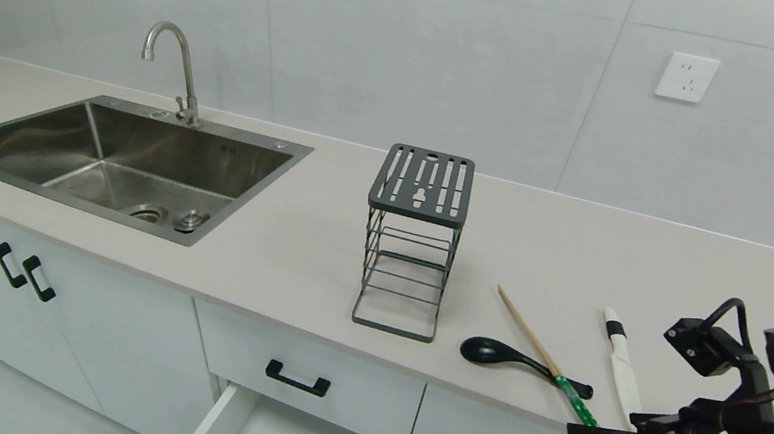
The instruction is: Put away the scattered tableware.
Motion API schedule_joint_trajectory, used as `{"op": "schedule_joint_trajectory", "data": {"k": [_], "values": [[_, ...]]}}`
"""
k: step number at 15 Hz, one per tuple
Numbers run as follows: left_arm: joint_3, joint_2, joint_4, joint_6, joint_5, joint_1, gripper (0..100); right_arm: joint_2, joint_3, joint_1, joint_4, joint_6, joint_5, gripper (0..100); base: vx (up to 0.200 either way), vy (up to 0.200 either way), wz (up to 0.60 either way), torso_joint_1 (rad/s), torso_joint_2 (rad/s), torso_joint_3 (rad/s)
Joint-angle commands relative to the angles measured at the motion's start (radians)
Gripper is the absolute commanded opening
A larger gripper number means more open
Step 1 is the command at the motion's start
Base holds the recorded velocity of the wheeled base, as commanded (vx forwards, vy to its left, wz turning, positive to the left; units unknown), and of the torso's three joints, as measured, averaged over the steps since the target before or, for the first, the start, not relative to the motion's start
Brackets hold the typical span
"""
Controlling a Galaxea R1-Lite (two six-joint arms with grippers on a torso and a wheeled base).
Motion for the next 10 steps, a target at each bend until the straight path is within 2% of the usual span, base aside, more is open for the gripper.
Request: {"op": "schedule_joint_trajectory", "data": {"k": [1,10], "values": [[0.000,0.001,0.000,0.000,0.000,0.000,100,0.097,-0.016,0.008,-0.022,0.000,0.000,100,0.000,0.000,0.00,0.000,0.00,0.000],[0.000,0.001,0.000,0.000,0.000,0.000,100,0.203,-0.045,0.024,-0.069,-0.001,-0.004,100,0.000,0.000,0.00,0.000,0.00,0.000]]}}
